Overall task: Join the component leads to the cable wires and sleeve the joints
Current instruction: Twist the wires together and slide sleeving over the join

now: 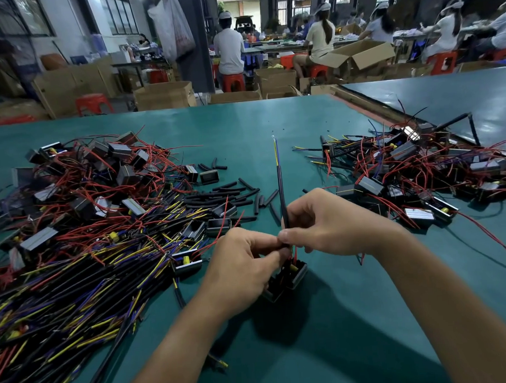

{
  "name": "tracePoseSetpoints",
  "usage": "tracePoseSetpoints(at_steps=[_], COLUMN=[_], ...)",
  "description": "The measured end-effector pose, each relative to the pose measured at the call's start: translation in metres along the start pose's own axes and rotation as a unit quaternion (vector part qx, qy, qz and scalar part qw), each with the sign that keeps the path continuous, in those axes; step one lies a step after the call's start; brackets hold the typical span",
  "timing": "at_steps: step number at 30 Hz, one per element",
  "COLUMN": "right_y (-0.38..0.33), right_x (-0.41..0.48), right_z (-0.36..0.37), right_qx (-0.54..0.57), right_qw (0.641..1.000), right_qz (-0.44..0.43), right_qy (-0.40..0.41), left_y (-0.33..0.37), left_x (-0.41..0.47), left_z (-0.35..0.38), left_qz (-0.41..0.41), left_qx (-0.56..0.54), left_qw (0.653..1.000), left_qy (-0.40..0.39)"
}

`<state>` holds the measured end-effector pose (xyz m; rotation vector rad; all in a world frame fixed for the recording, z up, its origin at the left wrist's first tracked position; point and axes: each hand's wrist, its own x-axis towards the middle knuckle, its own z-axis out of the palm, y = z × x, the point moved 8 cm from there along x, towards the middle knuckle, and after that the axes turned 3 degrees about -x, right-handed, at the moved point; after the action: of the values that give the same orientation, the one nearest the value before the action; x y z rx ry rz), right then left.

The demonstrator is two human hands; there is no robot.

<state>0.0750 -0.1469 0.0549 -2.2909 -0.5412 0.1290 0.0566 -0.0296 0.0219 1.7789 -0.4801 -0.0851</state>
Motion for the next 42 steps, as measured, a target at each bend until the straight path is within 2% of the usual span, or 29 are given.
tracePoseSetpoints(at_steps=[7,15,21,29,35,42], right_y=[0.008,0.006,0.005,0.002,0.002,-0.002], right_x=[0.001,0.004,0.006,0.006,0.004,0.001], right_z=[-0.001,-0.003,-0.011,-0.011,-0.015,-0.018], right_qx=[0.018,0.070,0.096,0.122,0.138,0.141], right_qw=[0.999,0.997,0.992,0.987,0.986,0.985], right_qz=[0.033,0.005,-0.018,-0.036,-0.034,-0.042], right_qy=[-0.006,0.031,0.074,0.096,0.093,0.087], left_y=[0.006,0.005,0.006,0.008,0.009,0.000], left_x=[0.001,0.002,0.002,0.003,0.003,0.005], left_z=[-0.003,-0.008,-0.010,-0.012,-0.012,-0.021], left_qz=[0.023,0.016,0.007,0.026,0.023,-0.033], left_qx=[-0.018,0.004,-0.037,0.015,-0.027,-0.094], left_qw=[0.999,0.999,0.998,0.999,0.999,0.993], left_qy=[0.030,0.033,0.044,0.031,0.038,0.064])
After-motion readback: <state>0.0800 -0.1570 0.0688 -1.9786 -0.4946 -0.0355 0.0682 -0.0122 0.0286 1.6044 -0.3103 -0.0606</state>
